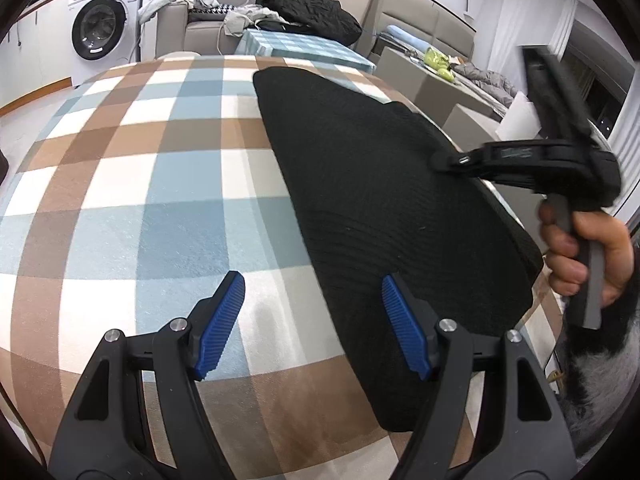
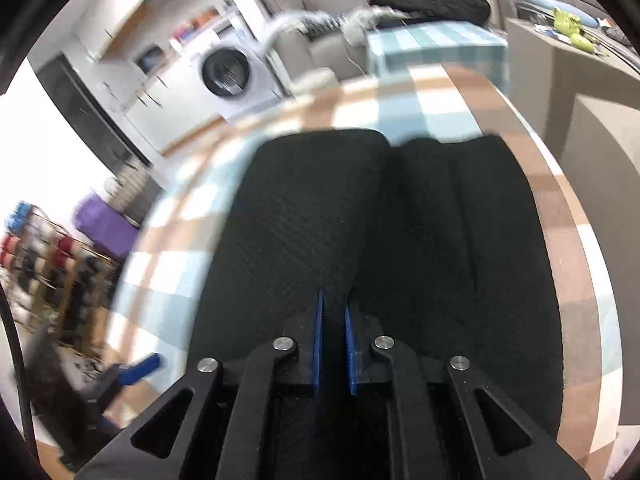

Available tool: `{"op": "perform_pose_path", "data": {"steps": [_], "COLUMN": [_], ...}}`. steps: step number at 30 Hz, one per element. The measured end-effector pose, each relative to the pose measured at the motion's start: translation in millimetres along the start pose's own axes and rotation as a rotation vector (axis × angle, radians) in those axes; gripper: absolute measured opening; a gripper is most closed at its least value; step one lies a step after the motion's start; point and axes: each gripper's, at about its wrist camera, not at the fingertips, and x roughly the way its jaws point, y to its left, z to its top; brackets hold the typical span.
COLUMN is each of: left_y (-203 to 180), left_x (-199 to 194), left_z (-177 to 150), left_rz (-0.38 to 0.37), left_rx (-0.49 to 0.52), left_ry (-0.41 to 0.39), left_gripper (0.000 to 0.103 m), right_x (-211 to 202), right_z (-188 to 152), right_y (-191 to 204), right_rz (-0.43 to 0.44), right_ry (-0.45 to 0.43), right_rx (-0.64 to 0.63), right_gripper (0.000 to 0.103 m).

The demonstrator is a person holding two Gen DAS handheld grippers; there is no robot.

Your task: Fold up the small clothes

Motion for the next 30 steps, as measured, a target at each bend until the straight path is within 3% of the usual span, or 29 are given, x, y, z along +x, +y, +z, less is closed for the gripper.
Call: {"op": "perform_pose_path", "data": {"steps": [3,8,11,15,18,21,26,28,30], "left_y": [-1,-2,-4,-6,-7,-12,-31,-39,-44], "left_x": [2,0,-1,-1,-6,-15,-11,-8,-10], "left_z": [-5,-11,-12,-13,-13,-17,-31,-37,-37], "left_rz": [0.006,-0.006,-0.008,-0.007,-0.002,-0.008,0.004,0.025,0.017], "left_rx": [0.0,-0.01,-0.004,0.004,0.005,0.015,0.099,0.143,0.162], "left_ry": [0.015,0.02,0.021,0.022,0.021,0.015,0.065,0.084,0.081], "left_gripper": [0.069,0.069,0.069,0.069,0.069,0.069,0.07,0.07,0.07], "right_x": [18,-22,-41,-55,-62,-77,-60,-58,-70], "right_z": [-3,-48,-92,-125,-124,-115,-116,-116,-111], "right_y": [-8,-14,-13,-9,-4,-3,-11,-15,-17], "right_rz": [-0.021,0.146,0.217,0.206,0.184,0.203,0.092,0.112,0.147], "right_ry": [0.056,0.055,0.091,0.032,0.003,-0.052,0.052,0.048,-0.013], "right_rx": [0.036,0.032,0.023,-0.011,-0.048,-0.089,-0.091,-0.061,-0.051], "right_gripper": [0.016,0.034,0.036,0.034,0.005,0.005,0.005,0.01,0.02]}}
